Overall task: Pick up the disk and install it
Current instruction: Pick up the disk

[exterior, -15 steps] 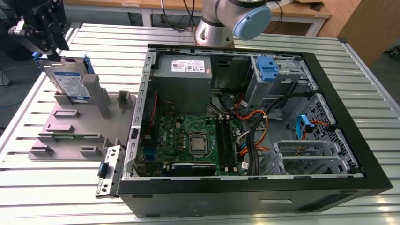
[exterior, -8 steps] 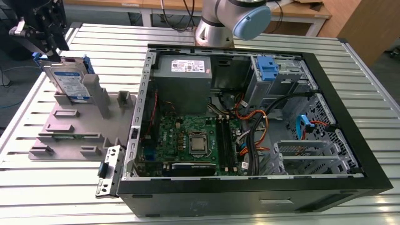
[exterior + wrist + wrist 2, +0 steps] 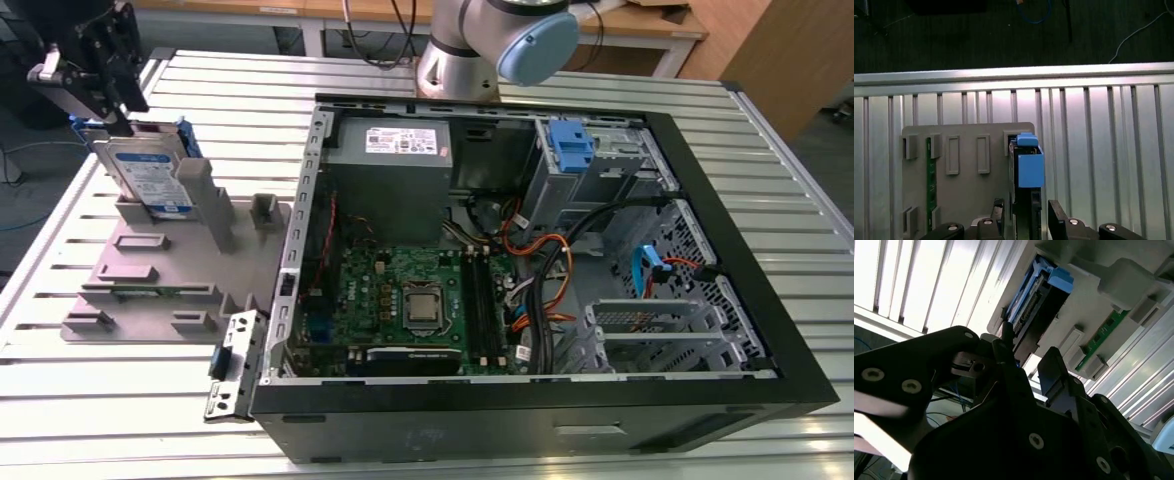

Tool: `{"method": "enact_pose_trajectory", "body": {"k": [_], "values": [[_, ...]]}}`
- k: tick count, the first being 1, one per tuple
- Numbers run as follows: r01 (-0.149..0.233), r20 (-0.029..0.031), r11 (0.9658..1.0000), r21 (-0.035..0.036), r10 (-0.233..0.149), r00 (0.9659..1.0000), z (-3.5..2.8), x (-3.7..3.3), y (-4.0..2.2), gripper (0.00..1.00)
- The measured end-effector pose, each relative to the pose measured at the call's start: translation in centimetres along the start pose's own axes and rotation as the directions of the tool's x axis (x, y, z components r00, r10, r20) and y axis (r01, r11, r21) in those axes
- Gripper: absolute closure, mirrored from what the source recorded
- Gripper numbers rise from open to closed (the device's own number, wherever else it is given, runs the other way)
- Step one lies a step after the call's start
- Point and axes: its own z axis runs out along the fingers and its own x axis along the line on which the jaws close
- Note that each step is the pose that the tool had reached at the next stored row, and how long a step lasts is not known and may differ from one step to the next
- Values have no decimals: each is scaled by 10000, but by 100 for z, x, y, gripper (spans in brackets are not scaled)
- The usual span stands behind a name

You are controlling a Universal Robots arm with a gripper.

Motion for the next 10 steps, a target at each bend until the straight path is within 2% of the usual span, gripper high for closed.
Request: {"method": "enact_pose_trajectory", "body": {"k": [10], "values": [[643,-21,9979,-17,-643,9979,66,2,8,53]]}}
